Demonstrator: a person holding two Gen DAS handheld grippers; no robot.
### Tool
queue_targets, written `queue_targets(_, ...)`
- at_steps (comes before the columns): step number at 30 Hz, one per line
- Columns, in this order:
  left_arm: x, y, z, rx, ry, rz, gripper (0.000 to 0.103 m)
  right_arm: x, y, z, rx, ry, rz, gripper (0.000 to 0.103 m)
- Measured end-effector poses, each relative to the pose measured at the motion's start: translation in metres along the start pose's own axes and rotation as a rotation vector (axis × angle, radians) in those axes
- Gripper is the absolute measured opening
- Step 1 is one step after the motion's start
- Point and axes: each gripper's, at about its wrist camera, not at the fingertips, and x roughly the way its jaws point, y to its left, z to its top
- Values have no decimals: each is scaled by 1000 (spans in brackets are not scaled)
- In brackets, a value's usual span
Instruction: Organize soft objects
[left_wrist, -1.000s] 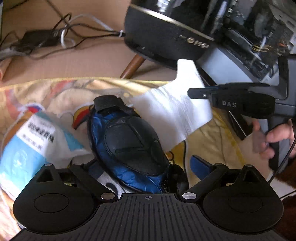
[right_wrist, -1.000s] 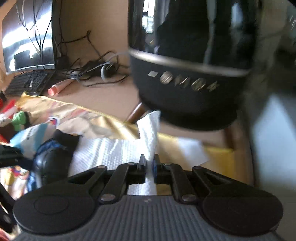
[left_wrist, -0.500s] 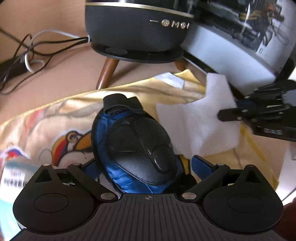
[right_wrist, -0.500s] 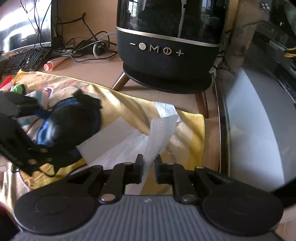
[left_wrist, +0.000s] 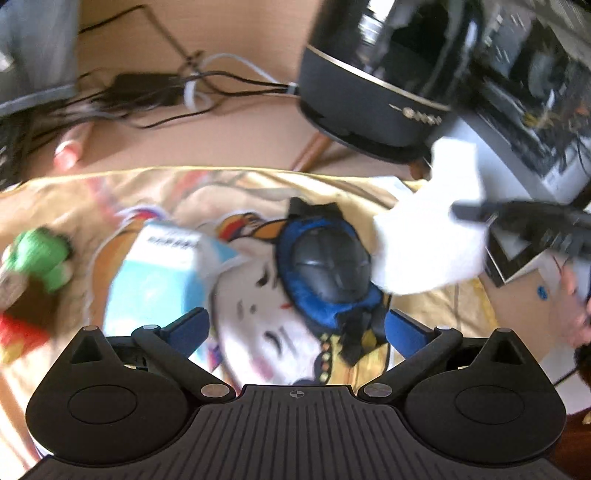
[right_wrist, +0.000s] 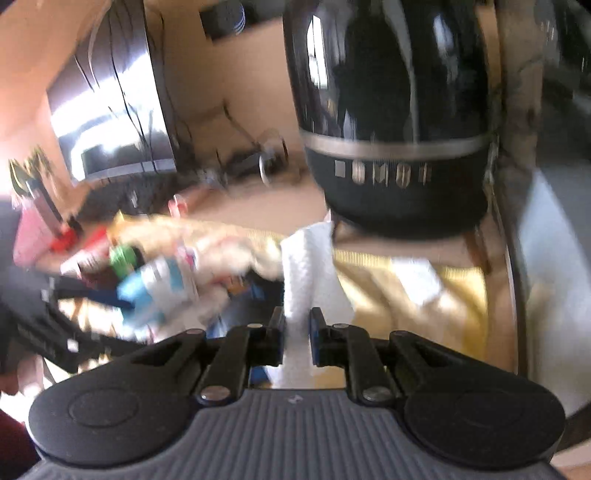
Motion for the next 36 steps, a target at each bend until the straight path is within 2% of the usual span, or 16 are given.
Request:
queue_targets(4,-15,22,-10,-95,-26,-37,103,-40,1,19,13,-83,-44,15)
queue_targets(7,-18,44,-13,-195,-34,-75,103,-55,10,18,-25,-88,-127,16)
queue_targets(10,-22,67,-19,-282,-28,-84,103,-36,13,4,9,-15,-193,18)
queue_targets(12,-32,81,-27,-312,-31,-86,103,-10,17,-12,44,42,-202,18)
queue_targets(16,-61,115,-46,-350,-41,-50,103,46,32,-44,67,150,-290,16)
queue_targets(20,-91,148,-64,-387,-58,-35,103,66,44,-61,136,155,-388,17)
queue_targets(22,-103,163,-73,-399,-70,-33,103,65,50,-62,163,147,-433,29)
queue_targets(23,-107,168,-76,-404,-73,-31,103,63,53,-63,174,142,-460,46)
queue_targets(24,-111,174,-78,-408,-75,-29,103,60,56,-63,179,131,-482,57)
queue_targets(28,-125,193,-84,-383,-89,-21,103,47,76,-60,141,91,-571,66)
queue_targets(30,-131,199,-82,-339,-99,-3,103,36,90,-57,130,39,-608,85)
queue_targets(33,-136,203,-78,-261,-115,49,103,18,119,-55,119,-89,-631,103)
queue_targets(36,-134,200,-79,-220,-112,99,103,13,152,-59,91,-156,-658,103)
